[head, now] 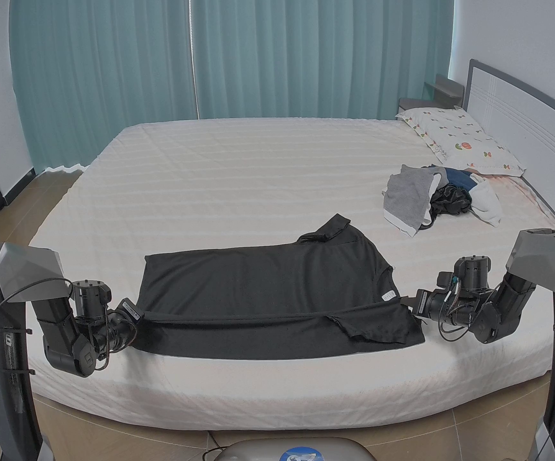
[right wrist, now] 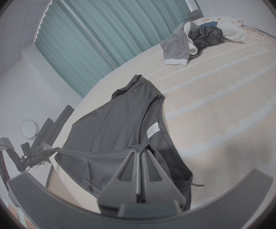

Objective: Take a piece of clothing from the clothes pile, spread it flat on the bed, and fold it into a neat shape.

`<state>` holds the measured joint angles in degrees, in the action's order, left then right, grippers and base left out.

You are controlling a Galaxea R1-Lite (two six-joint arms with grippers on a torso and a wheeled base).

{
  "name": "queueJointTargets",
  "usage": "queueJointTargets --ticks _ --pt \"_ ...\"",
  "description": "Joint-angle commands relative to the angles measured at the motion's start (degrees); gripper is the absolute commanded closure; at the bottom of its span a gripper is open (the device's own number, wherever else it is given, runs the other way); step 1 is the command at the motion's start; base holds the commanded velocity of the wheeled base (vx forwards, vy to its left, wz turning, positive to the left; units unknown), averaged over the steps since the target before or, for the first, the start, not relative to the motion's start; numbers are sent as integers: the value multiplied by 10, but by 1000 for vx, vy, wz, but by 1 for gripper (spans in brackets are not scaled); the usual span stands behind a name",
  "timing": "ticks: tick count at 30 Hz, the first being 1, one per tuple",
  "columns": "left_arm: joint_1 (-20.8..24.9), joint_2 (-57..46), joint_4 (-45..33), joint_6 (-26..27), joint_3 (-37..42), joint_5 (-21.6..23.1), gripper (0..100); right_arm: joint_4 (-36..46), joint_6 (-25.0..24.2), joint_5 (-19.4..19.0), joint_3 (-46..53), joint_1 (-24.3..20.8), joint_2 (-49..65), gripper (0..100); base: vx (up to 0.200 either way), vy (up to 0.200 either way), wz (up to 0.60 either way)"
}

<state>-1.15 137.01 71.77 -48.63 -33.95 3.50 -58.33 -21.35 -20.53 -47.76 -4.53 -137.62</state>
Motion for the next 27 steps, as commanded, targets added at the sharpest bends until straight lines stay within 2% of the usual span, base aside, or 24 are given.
queueJointTargets --ticks 1,2,8,10,14,19,22,24,27 --pt "0 5 0 -1 -3 0 0 0 0 0 -3 0 -6 100 0 0 0" --pt "0 5 0 -1 -3 0 0 0 -1 0 -3 0 -7 0 0 0 0" --pt "-3 8 1 -2 -9 -2 0 -18 -4 1 -2 0 -6 0 0 0 0" --pt "-6 6 1 -2 -9 -2 0 -29 -18 6 3 1 1 0 0 0 0" --pt "-20 -17 2 -11 3 -5 0 -54 -81 16 32 1 46 0 0 0 0" --pt "-51 -61 1 -27 37 4 0 -57 -111 23 113 0 110 0 0 0 0" --pt "-61 -70 1 -27 49 23 0 -66 -154 26 148 1 131 0 67 0 0" --pt "-66 -75 1 -28 57 52 0 -89 -221 25 174 -1 135 0 200 0 0" --pt "-67 -78 1 -28 66 65 0 -127 -271 26 194 -6 116 0 200 0 0"
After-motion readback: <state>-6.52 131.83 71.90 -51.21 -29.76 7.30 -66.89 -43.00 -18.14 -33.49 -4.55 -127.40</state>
